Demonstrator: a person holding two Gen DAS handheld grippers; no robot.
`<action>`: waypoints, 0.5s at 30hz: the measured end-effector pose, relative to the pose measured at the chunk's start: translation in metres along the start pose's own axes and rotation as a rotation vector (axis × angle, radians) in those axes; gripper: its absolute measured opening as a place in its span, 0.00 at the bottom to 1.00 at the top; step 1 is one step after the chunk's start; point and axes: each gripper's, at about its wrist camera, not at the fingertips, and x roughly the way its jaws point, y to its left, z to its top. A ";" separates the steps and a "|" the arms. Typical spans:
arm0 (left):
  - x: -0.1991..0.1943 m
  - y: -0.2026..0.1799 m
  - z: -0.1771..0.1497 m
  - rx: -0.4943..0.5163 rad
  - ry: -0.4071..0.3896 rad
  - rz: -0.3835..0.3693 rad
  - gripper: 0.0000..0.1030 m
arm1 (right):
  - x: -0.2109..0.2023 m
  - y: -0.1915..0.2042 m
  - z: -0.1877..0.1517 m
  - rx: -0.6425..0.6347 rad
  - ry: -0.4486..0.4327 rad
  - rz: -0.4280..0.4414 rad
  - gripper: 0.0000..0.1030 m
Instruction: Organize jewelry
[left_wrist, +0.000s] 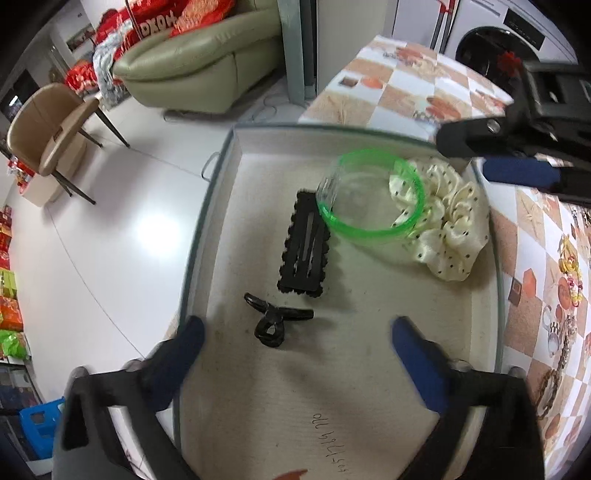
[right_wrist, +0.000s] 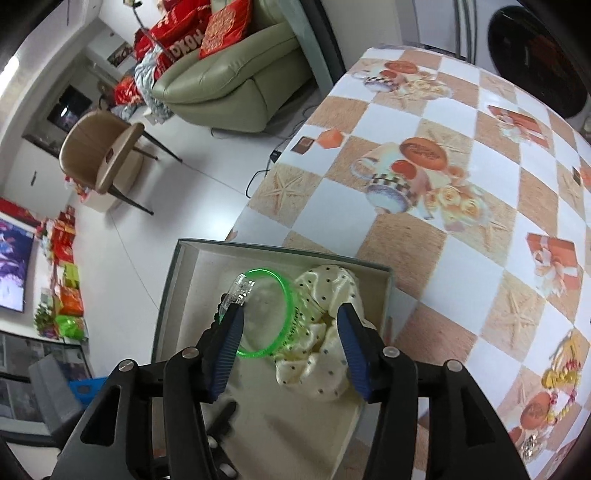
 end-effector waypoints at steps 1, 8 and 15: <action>-0.001 -0.002 0.001 0.011 -0.001 -0.002 1.00 | -0.006 -0.004 -0.002 0.011 -0.006 0.004 0.57; -0.014 -0.021 0.000 0.106 -0.003 0.007 1.00 | -0.038 -0.039 -0.019 0.099 -0.045 0.007 0.72; -0.036 -0.053 0.013 0.192 -0.035 -0.022 1.00 | -0.077 -0.097 -0.047 0.248 -0.121 -0.009 0.85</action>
